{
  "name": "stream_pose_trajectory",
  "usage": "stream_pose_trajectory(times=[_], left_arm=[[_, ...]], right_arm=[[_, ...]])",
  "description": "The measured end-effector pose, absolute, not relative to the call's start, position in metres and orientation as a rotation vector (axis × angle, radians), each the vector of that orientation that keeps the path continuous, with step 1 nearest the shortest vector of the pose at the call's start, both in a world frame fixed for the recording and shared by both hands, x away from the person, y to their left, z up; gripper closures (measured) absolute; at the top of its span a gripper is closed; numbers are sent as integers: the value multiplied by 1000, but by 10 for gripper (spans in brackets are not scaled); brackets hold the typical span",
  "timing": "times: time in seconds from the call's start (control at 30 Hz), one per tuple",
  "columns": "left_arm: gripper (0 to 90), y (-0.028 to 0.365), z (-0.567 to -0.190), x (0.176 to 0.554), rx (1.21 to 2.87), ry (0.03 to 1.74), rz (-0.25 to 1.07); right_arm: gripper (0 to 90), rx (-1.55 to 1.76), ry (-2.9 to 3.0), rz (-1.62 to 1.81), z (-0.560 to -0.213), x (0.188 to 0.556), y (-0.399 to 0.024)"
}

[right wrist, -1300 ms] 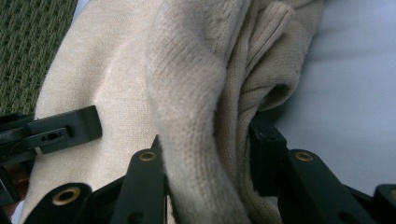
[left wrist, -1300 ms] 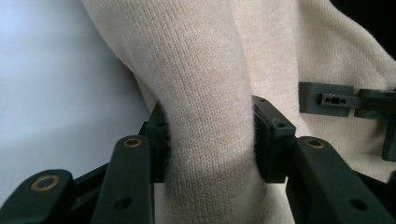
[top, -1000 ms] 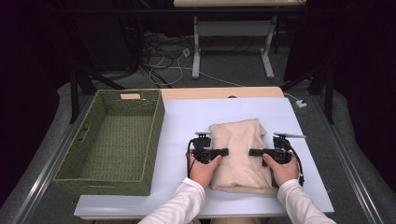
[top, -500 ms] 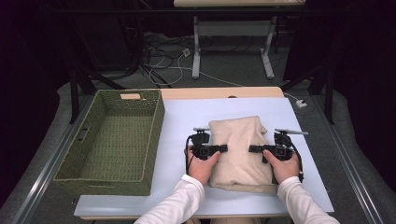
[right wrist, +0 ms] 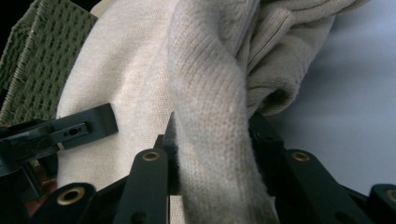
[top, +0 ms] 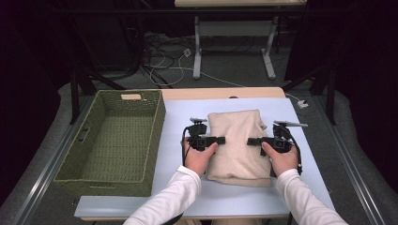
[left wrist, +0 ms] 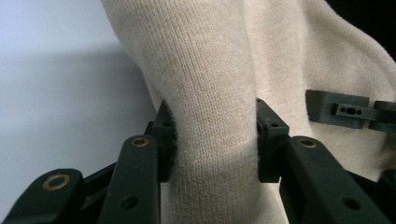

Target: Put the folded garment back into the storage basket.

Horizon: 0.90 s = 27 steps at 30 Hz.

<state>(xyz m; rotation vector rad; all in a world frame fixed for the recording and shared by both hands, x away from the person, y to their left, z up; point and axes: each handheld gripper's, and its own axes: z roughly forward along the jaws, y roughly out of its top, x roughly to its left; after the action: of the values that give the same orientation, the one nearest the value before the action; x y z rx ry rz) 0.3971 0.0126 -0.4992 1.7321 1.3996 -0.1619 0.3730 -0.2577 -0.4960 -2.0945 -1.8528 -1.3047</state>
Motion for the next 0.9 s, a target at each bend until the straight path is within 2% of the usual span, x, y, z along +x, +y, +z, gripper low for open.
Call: stream_pose_trajectory(times=[0.43,0.9], left_arm=[[615,28,-472,413,1743,1390,-163],[614,54,-446,432,1758,1384,-134]], right_arm=[[654,-2085,-1881,-1317,-463,386,-242],[654,-2079,-1888,-1324,-442,403,-217]])
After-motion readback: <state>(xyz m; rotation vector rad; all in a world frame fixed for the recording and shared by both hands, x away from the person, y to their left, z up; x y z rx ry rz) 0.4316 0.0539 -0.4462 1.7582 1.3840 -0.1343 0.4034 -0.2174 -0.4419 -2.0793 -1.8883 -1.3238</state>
